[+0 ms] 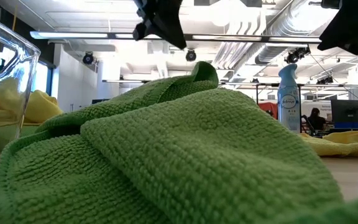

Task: Sort microfiber towel by color & place in baskets
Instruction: Put the center yellow microfiber towel into the right transparent bin

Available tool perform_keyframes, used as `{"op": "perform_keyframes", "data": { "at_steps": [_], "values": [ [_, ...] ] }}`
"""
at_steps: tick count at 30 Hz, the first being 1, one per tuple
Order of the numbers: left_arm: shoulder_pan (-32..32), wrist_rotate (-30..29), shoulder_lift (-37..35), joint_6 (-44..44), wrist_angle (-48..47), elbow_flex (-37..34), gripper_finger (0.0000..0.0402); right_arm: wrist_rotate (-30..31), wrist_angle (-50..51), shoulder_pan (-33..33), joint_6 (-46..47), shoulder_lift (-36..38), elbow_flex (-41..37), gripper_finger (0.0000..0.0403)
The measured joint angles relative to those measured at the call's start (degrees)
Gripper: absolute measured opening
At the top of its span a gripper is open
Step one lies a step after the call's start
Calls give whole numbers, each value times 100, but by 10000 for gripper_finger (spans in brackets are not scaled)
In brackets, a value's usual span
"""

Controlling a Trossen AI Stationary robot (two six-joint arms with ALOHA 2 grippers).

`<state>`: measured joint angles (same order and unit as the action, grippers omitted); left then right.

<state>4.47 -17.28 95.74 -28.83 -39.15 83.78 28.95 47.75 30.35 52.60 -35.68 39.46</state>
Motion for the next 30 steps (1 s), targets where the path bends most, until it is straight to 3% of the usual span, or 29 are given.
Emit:
{"op": "perform_keyframes", "data": {
  "at_steps": [5,11,19,21,25,30],
  "values": [
    [-110,88,274,-230,-16,-102,17,2,-20,0,92,2,0,94],
    [-316,642,819,-410,-15,-132,81,2,-31,0,133,0,0,94],
    [-528,672,1662,-653,-7,-135,148,2,-31,0,95,0,0,94],
    [-535,754,1838,-658,13,-135,151,2,-29,0,92,0,0,94],
    [-531,1474,2065,-524,58,-135,147,2,-23,0,90,0,0,94],
    [-512,1675,2065,-522,156,-118,76,127,0,0,89,0,0,94]
  ]
}}
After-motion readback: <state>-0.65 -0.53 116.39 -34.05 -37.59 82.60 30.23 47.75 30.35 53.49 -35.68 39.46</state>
